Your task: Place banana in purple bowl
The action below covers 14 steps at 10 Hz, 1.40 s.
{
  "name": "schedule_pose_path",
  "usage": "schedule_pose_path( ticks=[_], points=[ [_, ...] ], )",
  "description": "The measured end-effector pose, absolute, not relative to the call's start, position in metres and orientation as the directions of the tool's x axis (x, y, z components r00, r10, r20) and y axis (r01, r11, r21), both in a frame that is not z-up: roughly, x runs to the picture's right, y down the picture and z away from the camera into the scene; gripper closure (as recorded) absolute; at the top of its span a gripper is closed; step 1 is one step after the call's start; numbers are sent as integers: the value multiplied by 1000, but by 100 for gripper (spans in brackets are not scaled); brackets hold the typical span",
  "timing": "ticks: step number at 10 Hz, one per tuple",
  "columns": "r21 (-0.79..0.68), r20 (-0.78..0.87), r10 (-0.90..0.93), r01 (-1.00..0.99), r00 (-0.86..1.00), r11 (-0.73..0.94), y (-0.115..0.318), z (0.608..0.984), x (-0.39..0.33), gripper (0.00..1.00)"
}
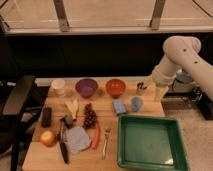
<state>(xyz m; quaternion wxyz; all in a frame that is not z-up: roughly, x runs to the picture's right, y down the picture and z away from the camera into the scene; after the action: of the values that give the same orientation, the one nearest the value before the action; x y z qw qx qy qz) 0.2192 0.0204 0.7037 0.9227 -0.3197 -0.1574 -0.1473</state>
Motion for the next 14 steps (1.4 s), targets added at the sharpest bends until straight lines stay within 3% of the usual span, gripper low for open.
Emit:
schedule_pose_path(
  ticks=[5, 9, 14],
  points=[
    [-504, 416, -200, 407, 887, 762, 16, 707, 156, 38],
    [-504, 411, -205, 409, 888, 761, 17, 707, 156, 38],
    [-382, 419, -441, 594, 794, 708, 9, 697, 109, 38]
  ],
)
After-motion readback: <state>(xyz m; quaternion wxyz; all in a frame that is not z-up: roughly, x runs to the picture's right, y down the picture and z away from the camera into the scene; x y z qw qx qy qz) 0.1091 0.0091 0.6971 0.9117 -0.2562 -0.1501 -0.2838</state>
